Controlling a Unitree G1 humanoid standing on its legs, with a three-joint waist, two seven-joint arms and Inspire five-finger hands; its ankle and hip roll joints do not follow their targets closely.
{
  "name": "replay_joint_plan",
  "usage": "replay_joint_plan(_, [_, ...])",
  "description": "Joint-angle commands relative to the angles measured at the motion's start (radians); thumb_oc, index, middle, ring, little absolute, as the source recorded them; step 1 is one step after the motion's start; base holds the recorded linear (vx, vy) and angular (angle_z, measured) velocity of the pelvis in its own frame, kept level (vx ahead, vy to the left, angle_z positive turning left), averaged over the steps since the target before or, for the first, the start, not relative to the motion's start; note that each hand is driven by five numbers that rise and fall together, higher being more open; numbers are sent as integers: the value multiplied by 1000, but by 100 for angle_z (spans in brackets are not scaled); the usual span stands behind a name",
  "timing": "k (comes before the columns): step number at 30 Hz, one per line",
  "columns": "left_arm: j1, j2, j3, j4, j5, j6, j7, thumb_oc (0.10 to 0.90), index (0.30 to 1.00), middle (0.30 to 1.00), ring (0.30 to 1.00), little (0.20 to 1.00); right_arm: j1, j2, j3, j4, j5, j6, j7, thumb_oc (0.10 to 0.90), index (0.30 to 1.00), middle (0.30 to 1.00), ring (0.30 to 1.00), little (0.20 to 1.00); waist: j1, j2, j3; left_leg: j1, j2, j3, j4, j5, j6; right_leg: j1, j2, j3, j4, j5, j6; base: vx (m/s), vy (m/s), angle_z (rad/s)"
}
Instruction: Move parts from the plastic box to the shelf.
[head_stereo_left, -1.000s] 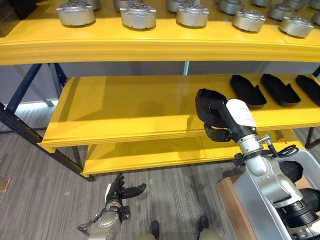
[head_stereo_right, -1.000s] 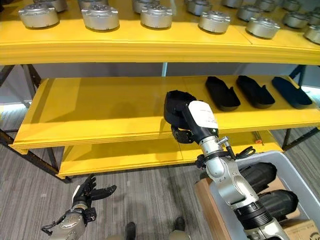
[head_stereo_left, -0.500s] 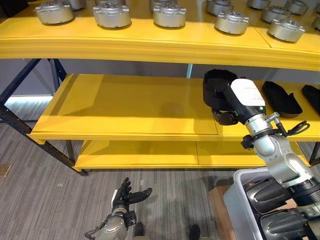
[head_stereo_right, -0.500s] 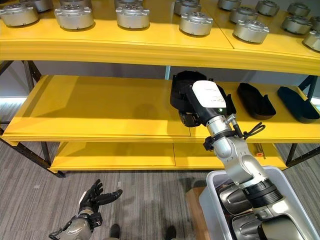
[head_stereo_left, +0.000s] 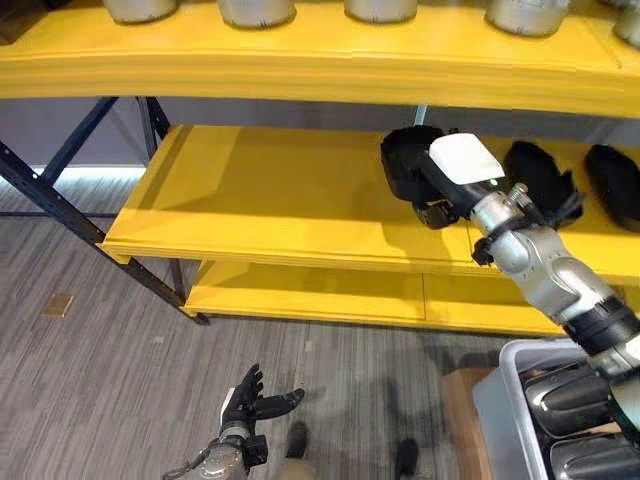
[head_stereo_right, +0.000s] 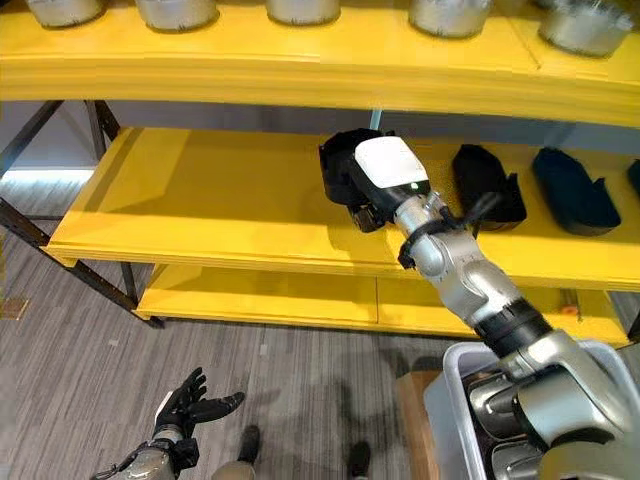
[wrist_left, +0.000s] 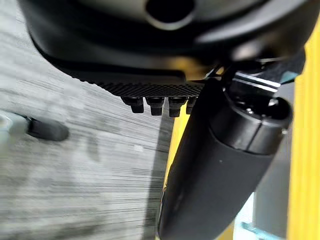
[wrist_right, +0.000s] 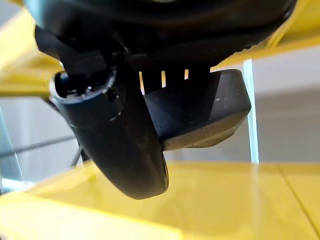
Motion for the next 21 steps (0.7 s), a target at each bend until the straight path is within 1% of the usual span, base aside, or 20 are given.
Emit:
replay_joint_plan(1, [-58,111,-4,-70,-20,-104,-2,900,1000,1000,1000,1000,-264,0,-15,-14,-14,-4,-103,400,300,300,300,300,22,-54,44,25,39,88,53,-63,4,-63,-89,-39,160,-102,17,-48,8,11])
replay_joint_plan(2, [-60,110,-3,-69,-20,-105,-2,900,1000,1000,1000,1000,-268,1,-11,-11,-13,-5,-104,400,300,300,300,300,21,-54,43,21,38,88,55,-63,4,-67,-90,-39,163,-103,17,-70,17,13])
replay_joint_plan(3, [-63,114,-7,-66,-23,-108,0,900,1000,1000,1000,1000,-282,9,-3,11,-11,-1,-108,400,300,300,300,300,27,-50,56,4,34,84,65,-62,5,-81,-94,-39,172,-101,17,-72,23,16])
replay_joint_plan(4, [-68,123,-9,-69,-29,-114,3,900,1000,1000,1000,1000,-320,6,21,49,-14,4,-115,400,300,300,300,300,34,-47,73,-35,27,79,89,-64,9,-113,-102,-39,191,-99,15,-72,24,12])
replay_joint_plan(5, [-69,121,-8,-68,-29,-114,3,900,1000,1000,1000,1000,-324,7,24,52,-13,3,-116,400,300,300,300,300,32,-47,71,-41,26,78,94,-66,9,-118,-103,-38,194,-100,15,-76,25,3])
replay_joint_plan(6, [-76,128,-11,-69,-32,-117,8,900,1000,1000,1000,1000,-339,11,28,78,-12,8,-125,400,300,300,300,300,37,-44,85,-63,19,75,114,-70,12,-135,-108,-38,207,-101,15,-49,28,8])
replay_joint_plan(8, [-77,137,-15,-77,-43,-127,10,900,1000,1000,1000,1000,-376,15,44,160,-6,17,-139,400,300,300,300,300,47,-36,109,-108,11,68,160,-89,18,-179,-119,-31,248,-109,14,-52,35,10])
replay_joint_plan(10, [-79,137,-17,-77,-46,-128,12,900,1000,1000,1000,1000,-389,13,46,180,-1,19,-144,400,300,300,300,300,49,-33,117,-124,5,65,176,-96,21,-195,-123,-27,263,-113,14,-34,23,12])
replay_joint_plan(12, [-91,144,-24,-88,-52,-135,18,900,1000,1000,1000,1000,-413,2,41,233,12,24,-170,400,300,300,300,300,52,-27,143,-178,-13,59,229,-114,25,-237,-135,-21,312,-127,13,-58,30,12])
replay_joint_plan(15, [-105,149,-35,-95,-57,-140,18,900,1000,1000,1000,1000,-440,-15,52,284,13,27,-191,400,300,300,300,300,55,-18,159,-227,-26,55,274,-129,26,-285,-148,-14,363,-143,12,-23,18,16])
replay_joint_plan(18, [-113,149,-38,-94,-60,-142,21,900,1000,1000,1000,1000,-453,-23,65,322,15,31,-192,400,300,300,300,300,56,-15,165,-255,-28,54,301,-137,27,-313,-153,-10,394,-153,12,-2,2,11])
replay_joint_plan(21, [-129,154,-45,-94,-65,-144,27,900,1000,1000,1000,1000,-500,-23,92,391,30,43,-207,400,300,300,300,300,56,-14,174,-284,-32,49,319,-143,29,-345,-152,-2,418,-165,9,7,-11,8])
